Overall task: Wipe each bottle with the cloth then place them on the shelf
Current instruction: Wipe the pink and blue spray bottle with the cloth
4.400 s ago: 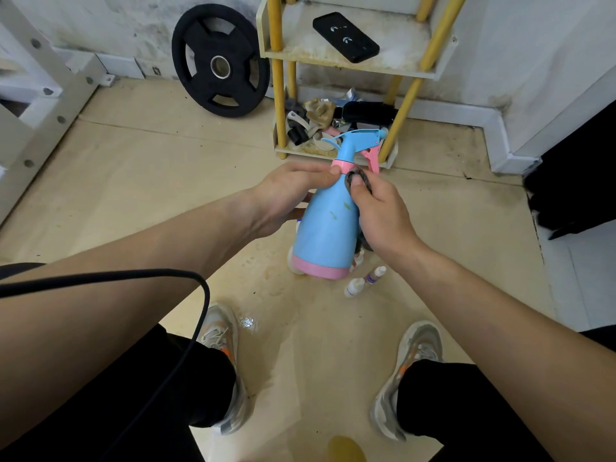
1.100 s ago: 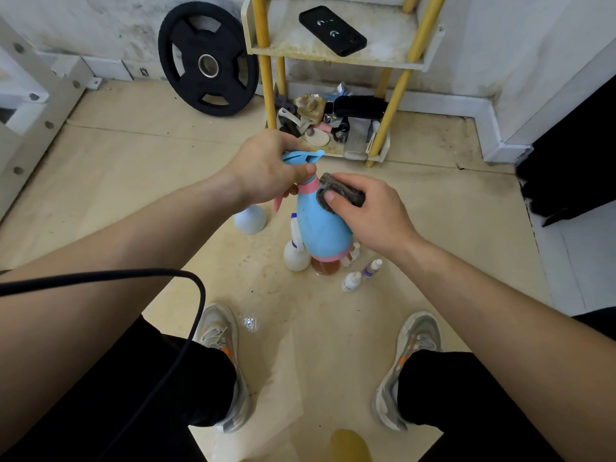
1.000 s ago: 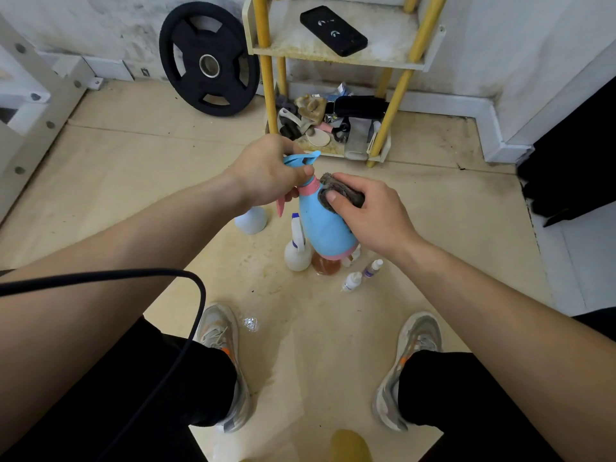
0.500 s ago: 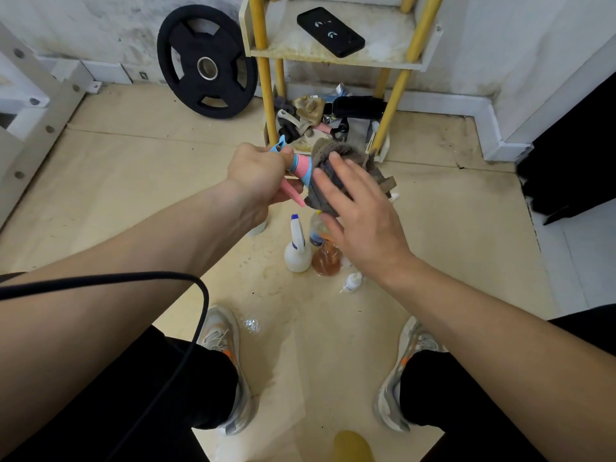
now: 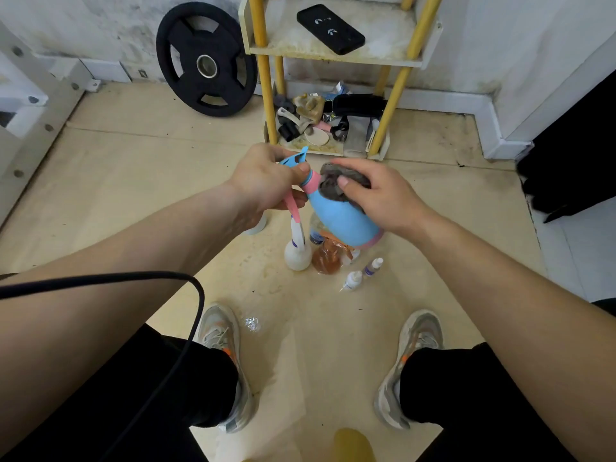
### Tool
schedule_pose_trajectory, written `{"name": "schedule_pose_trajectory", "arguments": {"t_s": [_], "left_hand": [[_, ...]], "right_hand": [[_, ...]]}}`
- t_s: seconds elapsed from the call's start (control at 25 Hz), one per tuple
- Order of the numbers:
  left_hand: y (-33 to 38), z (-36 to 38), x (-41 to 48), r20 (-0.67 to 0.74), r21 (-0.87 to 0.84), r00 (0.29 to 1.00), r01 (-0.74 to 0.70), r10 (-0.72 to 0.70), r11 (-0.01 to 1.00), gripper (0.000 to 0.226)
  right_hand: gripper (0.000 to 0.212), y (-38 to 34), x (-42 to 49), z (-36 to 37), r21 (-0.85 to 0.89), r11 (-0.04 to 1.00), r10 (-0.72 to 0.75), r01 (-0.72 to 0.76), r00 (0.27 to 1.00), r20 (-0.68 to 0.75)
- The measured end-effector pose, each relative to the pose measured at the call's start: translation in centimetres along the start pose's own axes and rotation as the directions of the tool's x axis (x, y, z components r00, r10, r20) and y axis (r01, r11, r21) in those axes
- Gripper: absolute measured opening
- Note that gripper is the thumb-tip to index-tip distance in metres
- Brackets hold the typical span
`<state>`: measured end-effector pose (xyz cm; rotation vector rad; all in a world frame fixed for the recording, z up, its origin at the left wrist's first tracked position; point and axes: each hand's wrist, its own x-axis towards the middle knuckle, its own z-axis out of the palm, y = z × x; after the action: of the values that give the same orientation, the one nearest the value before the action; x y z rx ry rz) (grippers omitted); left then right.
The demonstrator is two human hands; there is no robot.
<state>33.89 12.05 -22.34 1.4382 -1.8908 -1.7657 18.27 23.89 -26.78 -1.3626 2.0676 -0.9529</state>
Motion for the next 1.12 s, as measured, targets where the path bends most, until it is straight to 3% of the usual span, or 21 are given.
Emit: {"name": "schedule_pose_trajectory", "arguments": {"t_s": [0.08,0.2,0.28,0.36,0.44,0.56,0.72,0.88,1.0,1.12], "left_hand": [[-0.2,0.4,-0.2,-0.003,-0.005,1.0,-0.006,0.005,1.0,0.02],[-0.2,0.8,-0.2,-0.036,-0.035,0.999,-0.007,0.006,0.999,0.021],[0.0,0.8,0.0,-0.072,-0.089,0.997,0.006,-0.012,0.996,0.02],[0.2,0.5,0.2,-0.1,-0.152,0.994,0.021,-0.037,0.988,0.02],[0.4,0.4,0.1,-0.083,-0.196,0.995,0.036,-0.053,0.98,0.017],[0.5,0.8,-0.5,-0.021,-0.268,0.998,0.047,-0.055,0.962,0.01],[0.6,0.8,-1.2,0.043,-0.163,0.999,0.01,-0.003,0.987,0.002],[0.9,0.4,-1.4,0.083,-0.105,0.991,-0.095,0.104,0.99,0.035],[0.8,0.2,-1.6,0.17,-0.052,0.958,-0.224,0.229,0.973,0.021],[1.1,-0.2,-1.6,0.216,-0.088,0.941,-0.246,0.26,0.965,0.019]], "right_hand": [[0.033,0.5,0.3,-0.5,0.058,0.997,0.058,-0.057,0.998,-0.016],[0.042,0.3,-0.7,1.1,-0.216,0.974,-0.101,0.069,0.985,-0.142],[0.049,-0.1,-2.0,3.0,-0.435,0.888,-0.271,0.151,0.935,-0.229],[0.055,0.0,-2.9,4.6,-0.609,0.766,-0.412,0.205,0.884,-0.22],[0.057,0.2,-2.9,4.8,-0.673,0.713,-0.437,0.198,0.876,-0.204],[0.06,0.0,-2.4,3.6,-0.715,0.682,-0.427,0.155,0.878,-0.217],[0.067,-0.2,-2.2,2.7,-0.697,0.705,-0.388,0.13,0.893,-0.226],[0.064,-0.2,-1.9,2.1,-0.657,0.739,-0.389,0.154,0.892,-0.229],[0.063,-0.3,-1.8,1.7,-0.624,0.755,-0.406,0.203,0.892,-0.201],[0.056,-0.1,-1.4,1.3,-0.568,0.788,-0.41,0.237,0.89,-0.197]]}}
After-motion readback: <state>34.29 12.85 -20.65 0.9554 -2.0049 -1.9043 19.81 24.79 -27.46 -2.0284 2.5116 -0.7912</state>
